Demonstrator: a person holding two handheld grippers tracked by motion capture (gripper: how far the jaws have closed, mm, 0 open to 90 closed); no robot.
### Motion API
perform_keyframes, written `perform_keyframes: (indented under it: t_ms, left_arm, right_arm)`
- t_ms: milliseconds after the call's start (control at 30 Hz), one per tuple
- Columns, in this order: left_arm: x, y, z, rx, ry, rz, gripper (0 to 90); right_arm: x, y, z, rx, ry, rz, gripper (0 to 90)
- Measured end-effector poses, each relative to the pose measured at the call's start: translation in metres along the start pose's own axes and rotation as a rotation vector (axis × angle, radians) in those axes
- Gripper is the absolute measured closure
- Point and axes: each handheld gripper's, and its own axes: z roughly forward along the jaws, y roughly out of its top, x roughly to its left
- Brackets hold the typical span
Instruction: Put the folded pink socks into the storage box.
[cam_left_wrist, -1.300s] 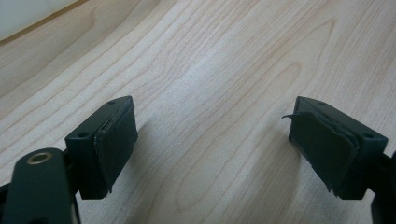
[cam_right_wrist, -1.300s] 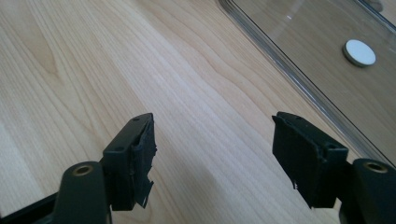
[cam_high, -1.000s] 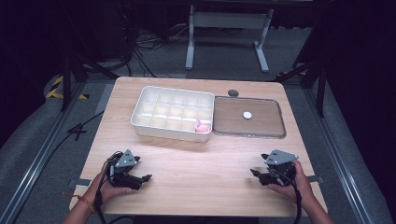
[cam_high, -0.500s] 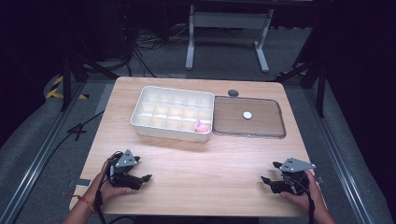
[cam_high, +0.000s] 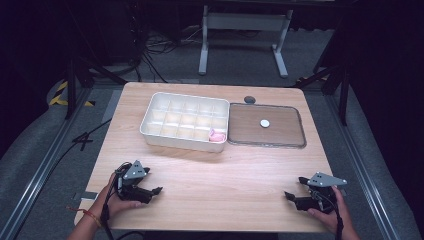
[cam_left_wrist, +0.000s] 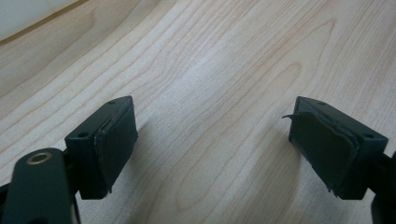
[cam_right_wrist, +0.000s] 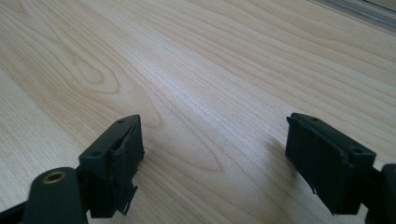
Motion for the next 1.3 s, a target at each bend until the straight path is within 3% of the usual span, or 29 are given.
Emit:
perform_keyframes:
  t_ms: [1300]
  left_arm:
    - [0.0002, 0.0013, 0.0006, 0.002, 0.014, -0.003, 15.0]
  right_arm:
    - [0.0004, -0.0003, -0.0001, -0.001, -0.005, 0.006, 19.5]
